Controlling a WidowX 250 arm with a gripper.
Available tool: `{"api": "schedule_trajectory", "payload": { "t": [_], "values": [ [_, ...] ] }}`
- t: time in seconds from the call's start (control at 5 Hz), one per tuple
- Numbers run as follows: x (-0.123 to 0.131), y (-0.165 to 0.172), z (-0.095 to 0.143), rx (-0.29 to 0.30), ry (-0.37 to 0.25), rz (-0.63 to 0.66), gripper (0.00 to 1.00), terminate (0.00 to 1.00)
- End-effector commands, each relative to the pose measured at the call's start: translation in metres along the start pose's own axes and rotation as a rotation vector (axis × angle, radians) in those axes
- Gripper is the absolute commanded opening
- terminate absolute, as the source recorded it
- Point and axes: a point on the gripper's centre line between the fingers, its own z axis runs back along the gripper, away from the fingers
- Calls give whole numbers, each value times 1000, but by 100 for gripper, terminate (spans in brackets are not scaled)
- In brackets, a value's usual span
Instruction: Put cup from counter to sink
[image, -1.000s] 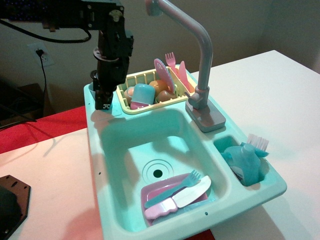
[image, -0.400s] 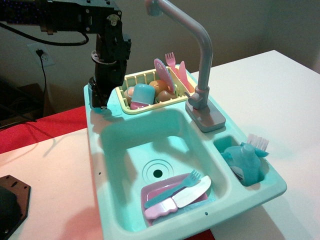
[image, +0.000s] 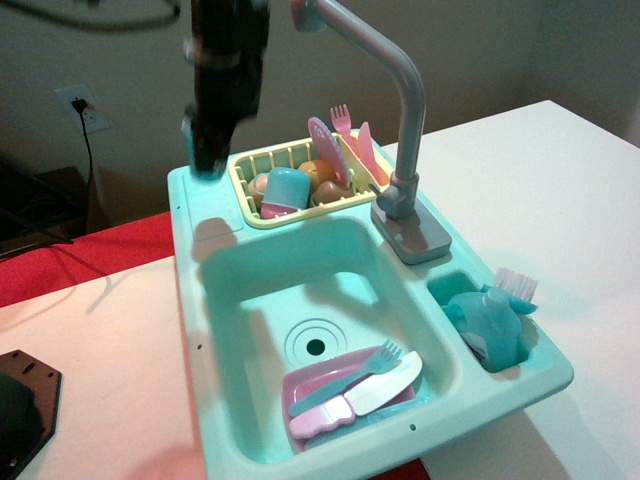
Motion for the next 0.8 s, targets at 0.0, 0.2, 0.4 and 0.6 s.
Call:
{"api": "schedule_trajectory", "payload": {
  "t": [0.0,0.2,0.4,0.6],
  "values": [
    [16,-15,46,-8,-84,-5,0,0],
    [25,-52,41,-60,-68,-79,0,0],
    [29,-92,36,-80,-52,-155,0,0],
    [33,-114,22,-91,-33,-183,0,0]
  ]
}}
